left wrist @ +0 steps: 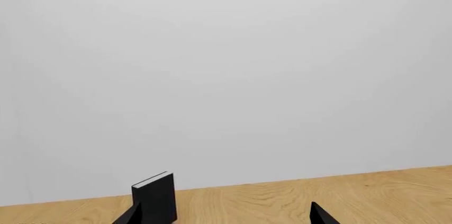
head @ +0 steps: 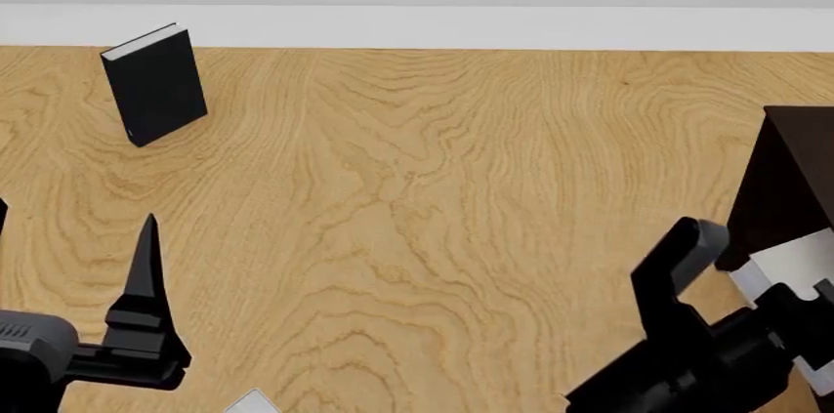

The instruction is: Pick up the book on the right and place it on the cabinet shelf.

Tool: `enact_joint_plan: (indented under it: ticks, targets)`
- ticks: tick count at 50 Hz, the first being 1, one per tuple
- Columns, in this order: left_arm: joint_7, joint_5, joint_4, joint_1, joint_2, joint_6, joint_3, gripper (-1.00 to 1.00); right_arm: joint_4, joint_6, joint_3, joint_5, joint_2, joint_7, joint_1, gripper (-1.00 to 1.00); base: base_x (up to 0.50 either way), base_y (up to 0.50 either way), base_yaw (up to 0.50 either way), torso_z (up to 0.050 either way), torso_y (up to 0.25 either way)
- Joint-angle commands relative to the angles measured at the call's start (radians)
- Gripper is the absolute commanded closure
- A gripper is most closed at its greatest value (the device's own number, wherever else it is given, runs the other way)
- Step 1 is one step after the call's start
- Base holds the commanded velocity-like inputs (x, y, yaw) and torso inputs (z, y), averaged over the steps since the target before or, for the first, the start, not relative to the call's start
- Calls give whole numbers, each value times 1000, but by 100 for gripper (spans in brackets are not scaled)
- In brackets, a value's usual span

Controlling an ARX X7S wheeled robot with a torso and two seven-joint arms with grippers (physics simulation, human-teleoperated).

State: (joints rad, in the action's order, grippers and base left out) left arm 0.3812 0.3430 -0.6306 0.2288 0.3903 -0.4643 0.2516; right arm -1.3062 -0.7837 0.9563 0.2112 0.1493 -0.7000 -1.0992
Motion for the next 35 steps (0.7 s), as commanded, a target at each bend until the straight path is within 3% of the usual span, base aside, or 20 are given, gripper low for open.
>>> enact_joint_plan:
  ticks: [1, 10, 11, 35]
  targets:
    - [2, 2, 6, 2, 2, 4, 1, -100, -3, -42, 1, -198, -2, 21, 8, 100, 0, 0, 0, 0, 0]
    - [5, 5, 2, 3, 4, 1, 1, -100, -3, -37, -5, -209, -1, 43, 21, 100, 0, 0, 0, 0, 1]
    - [6, 5, 1, 4, 4, 0, 2, -100, -3, -36, -5, -209, -1, 45, 23, -100, 0, 0, 0, 0, 0]
    - [25, 12, -38, -4, 13, -13, 1, -100, -2, 32, 28, -213, -19, 101, 61, -100, 0, 0, 0, 0, 1]
